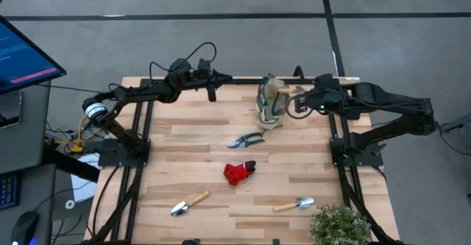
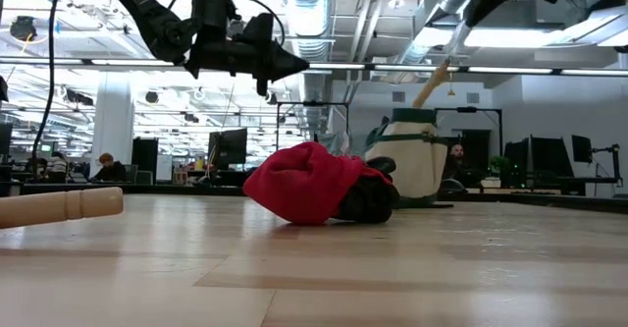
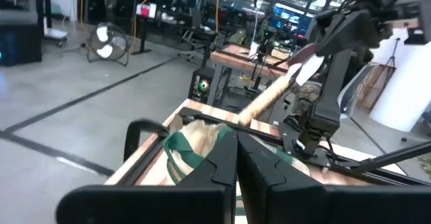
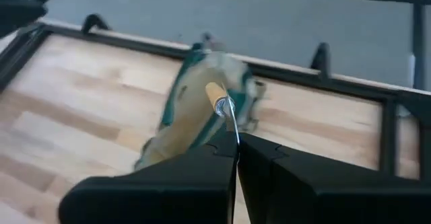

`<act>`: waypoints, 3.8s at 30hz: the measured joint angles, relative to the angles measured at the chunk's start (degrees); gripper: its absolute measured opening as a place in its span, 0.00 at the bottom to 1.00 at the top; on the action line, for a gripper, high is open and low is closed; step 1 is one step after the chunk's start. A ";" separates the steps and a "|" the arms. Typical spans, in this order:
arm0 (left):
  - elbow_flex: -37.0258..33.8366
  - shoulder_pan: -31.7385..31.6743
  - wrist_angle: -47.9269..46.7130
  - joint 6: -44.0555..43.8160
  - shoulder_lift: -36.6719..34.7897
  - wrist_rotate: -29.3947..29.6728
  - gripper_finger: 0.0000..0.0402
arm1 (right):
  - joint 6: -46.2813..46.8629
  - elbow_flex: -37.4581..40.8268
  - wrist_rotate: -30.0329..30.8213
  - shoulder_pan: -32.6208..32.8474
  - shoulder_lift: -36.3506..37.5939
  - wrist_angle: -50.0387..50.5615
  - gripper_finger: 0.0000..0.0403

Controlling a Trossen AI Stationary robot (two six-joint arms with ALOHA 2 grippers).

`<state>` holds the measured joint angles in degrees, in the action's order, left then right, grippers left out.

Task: Pick & Place Garden tools in Gardening bag
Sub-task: Put the trowel into the side pocket of the gardening bag

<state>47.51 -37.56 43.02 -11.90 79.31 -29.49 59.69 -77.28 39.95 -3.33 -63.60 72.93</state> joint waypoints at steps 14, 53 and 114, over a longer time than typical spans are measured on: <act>-0.02 0.22 -1.88 -5.36 0.00 6.61 0.02 | -13.54 0.00 -0.39 -17.75 -2.01 3.92 0.00; -0.02 3.41 -2.03 -10.03 3.38 12.99 0.02 | -19.02 0.00 -16.22 -16.41 -1.57 1.51 0.00; 9.44 9.54 0.77 -12.60 19.82 16.95 0.01 | -35.47 0.00 -21.92 -25.33 -12.89 -4.46 0.00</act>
<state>56.95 -28.02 43.79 -24.49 99.13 -12.53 24.22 -77.28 18.03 -28.67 -76.49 68.47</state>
